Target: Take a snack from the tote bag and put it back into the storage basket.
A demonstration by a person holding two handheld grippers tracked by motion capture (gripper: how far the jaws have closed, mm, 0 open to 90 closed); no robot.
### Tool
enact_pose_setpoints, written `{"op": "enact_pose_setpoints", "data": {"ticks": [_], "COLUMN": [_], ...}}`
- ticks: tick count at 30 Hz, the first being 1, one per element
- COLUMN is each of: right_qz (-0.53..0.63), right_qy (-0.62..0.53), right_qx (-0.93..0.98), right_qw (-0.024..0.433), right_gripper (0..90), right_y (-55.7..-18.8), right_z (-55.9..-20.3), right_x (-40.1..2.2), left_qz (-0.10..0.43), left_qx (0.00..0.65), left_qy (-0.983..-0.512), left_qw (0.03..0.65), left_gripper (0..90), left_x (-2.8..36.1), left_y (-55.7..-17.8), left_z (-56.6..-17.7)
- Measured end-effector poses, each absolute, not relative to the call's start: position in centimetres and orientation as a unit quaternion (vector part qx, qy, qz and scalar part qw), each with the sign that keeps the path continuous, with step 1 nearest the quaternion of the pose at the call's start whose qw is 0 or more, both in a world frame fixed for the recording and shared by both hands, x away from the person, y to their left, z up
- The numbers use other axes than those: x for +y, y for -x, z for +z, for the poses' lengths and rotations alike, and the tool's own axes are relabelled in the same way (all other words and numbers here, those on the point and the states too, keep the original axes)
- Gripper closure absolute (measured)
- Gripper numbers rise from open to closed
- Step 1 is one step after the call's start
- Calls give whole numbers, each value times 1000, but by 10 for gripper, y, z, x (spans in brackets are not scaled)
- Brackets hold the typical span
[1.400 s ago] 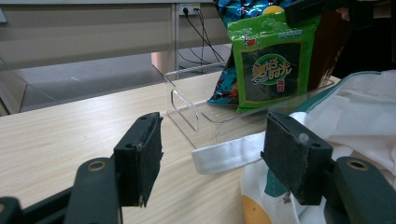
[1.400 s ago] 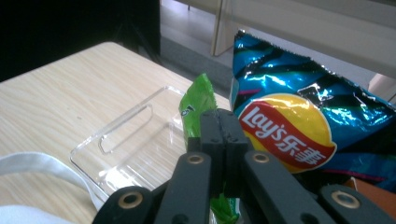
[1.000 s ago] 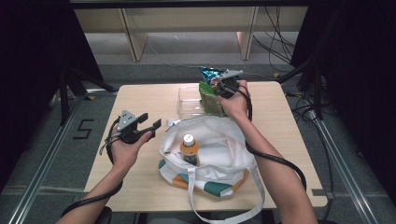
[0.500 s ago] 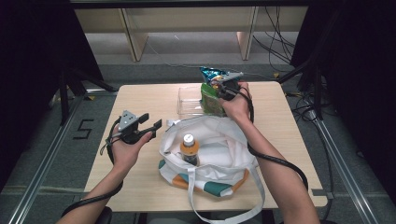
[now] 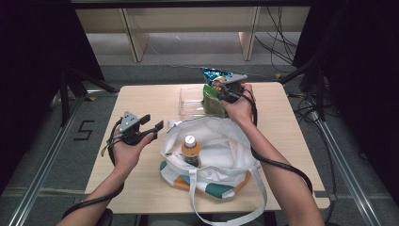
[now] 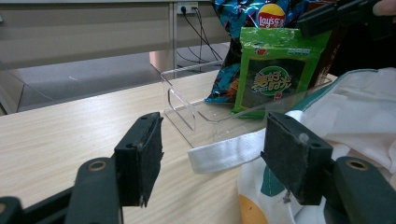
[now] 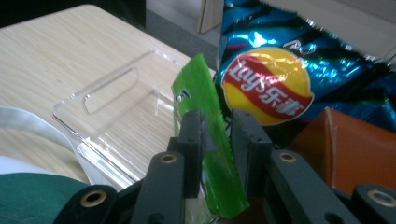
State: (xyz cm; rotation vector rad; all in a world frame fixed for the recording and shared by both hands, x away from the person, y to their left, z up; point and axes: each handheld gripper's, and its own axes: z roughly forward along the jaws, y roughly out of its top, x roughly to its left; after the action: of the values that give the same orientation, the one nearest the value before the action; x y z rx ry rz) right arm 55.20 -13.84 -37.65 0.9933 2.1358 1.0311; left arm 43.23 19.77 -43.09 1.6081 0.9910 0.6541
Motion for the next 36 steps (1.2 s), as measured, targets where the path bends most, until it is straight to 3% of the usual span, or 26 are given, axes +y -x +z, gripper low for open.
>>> {"op": "enact_pose_setpoints", "data": {"ticks": [8,14,20,28,36], "right_qz": [410,435,467,498,505], "right_qy": [-366,-393,-382,-384,-394], "right_qx": [783,767,753,731,729], "right_qw": [293,261,261,265,241], "right_gripper": [685,595,535,501,488], "right_y": [-547,-540,-530,-516,-500], "right_z": [-366,-365,-357,-354,-360], "right_x": [-142,-147,-154,-168,-180], "left_qz": [276,279,277,276,277], "left_qx": [415,416,413,415,414], "left_qy": [-677,-676,-675,-674,-675], "left_qw": [542,541,546,545,544], "left_gripper": [365,361,355,352,351], "left_x": [198,199,198,198,198], "left_y": [-432,-432,-432,-431,-431], "left_z": [-431,-430,-430,-430,-430]}}
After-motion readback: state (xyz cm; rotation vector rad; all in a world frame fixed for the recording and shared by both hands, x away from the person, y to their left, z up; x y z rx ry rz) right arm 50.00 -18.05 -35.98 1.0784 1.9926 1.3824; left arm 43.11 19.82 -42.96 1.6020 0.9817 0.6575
